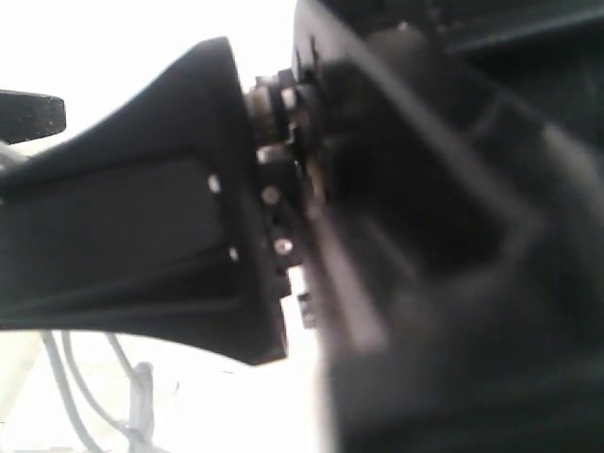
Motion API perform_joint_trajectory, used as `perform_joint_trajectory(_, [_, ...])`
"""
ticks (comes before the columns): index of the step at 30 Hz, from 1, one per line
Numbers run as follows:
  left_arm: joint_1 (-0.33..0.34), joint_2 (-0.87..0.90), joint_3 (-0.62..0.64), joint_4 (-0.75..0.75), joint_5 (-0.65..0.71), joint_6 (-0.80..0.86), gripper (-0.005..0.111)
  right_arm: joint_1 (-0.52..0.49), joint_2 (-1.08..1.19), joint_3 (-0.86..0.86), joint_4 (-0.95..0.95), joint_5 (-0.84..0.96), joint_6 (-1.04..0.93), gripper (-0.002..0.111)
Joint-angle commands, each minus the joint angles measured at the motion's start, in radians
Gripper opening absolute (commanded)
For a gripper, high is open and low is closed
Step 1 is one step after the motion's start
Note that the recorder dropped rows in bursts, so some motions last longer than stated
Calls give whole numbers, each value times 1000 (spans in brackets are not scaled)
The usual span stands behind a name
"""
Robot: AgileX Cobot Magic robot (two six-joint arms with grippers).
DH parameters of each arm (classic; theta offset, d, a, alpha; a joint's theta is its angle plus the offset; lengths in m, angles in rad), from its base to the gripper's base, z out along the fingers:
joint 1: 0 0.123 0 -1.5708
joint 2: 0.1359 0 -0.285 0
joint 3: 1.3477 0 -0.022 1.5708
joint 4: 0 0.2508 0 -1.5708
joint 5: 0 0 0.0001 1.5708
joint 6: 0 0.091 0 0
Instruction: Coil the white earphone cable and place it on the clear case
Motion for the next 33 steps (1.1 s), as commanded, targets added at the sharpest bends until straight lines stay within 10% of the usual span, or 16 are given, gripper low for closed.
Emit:
perform_joint_trajectory(1, [1,0,0,29,108,50,86,2,39,-6,11,16,-13,0])
perform_joint_trajectory(17, [1,-79,0,220,204,27,86,2,59,-6,-37,184,43,0])
perform_joint_trajectory(25, [1,-137,0,259,103,-93,54,2,57,-6,-115,233,159,0])
perform_joint_trajectory(33, [1,-139,0,257,32,-190,53,2,57,-4,-115,245,159,0])
